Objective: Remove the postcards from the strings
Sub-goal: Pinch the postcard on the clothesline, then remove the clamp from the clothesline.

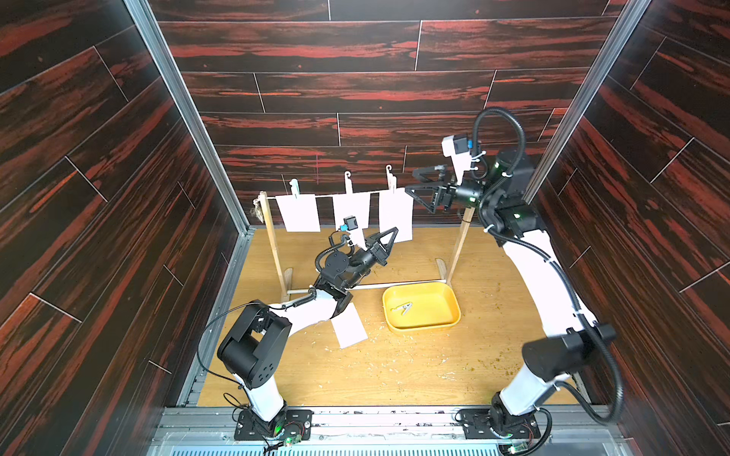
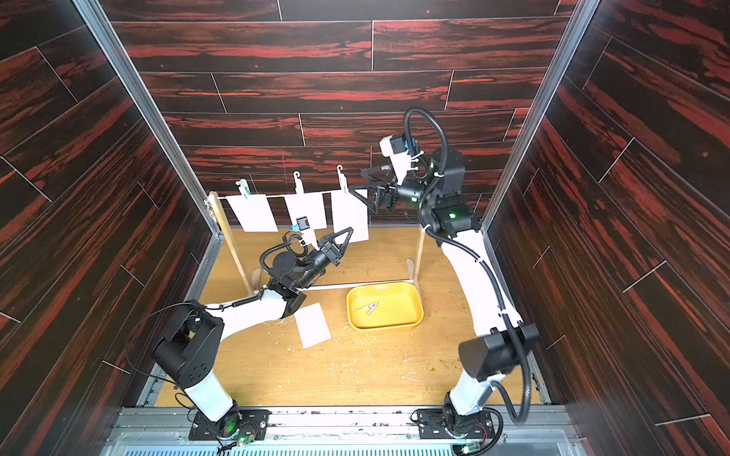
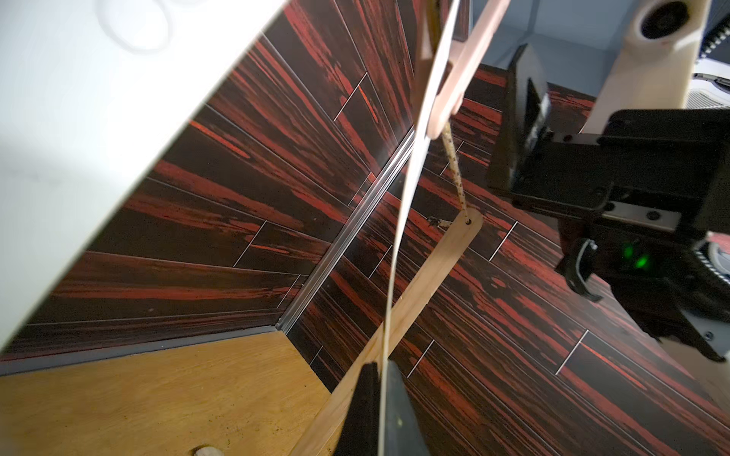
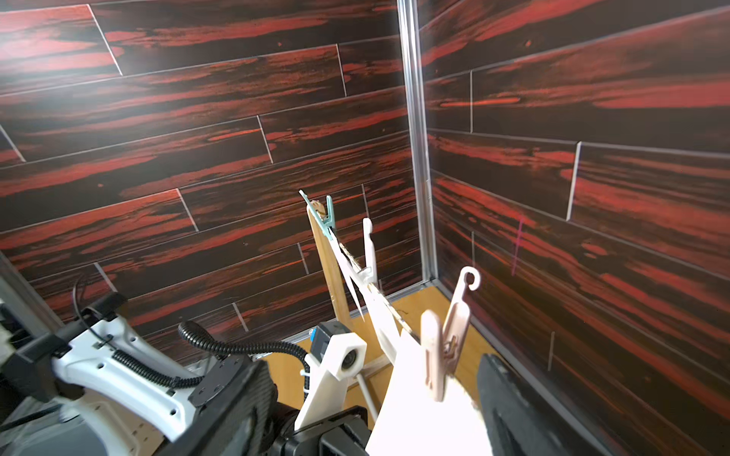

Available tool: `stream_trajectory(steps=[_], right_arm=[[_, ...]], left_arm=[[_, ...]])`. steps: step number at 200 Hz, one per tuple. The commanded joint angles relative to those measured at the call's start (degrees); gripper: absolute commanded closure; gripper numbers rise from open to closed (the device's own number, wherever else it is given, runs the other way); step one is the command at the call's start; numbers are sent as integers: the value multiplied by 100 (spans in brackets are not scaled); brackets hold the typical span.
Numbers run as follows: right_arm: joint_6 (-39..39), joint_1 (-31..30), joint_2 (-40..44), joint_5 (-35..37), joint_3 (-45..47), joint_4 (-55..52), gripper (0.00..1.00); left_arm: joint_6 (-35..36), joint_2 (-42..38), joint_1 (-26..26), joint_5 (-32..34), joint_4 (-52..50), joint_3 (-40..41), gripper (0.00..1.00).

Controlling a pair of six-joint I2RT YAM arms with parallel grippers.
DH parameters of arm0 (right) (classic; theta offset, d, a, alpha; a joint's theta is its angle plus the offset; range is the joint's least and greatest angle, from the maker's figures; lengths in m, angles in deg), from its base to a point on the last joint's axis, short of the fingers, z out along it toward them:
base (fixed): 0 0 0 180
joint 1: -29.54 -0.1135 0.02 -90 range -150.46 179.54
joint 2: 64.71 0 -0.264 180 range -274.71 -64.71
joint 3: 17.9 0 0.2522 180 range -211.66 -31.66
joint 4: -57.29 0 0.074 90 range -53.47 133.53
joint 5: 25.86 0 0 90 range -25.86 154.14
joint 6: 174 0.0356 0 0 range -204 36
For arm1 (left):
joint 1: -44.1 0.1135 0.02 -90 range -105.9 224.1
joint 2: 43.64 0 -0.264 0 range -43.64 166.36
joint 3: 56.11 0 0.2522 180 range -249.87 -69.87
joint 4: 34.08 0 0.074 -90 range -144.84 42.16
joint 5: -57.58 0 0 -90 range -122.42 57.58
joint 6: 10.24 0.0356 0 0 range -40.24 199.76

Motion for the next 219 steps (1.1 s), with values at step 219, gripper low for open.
stream_trajectory(steps=[219], right_arm=[[-25,-330,-2420,-1175,-3012,-1537,22]], left_arm=[[-45,-208,85,-410,242,-76,100]])
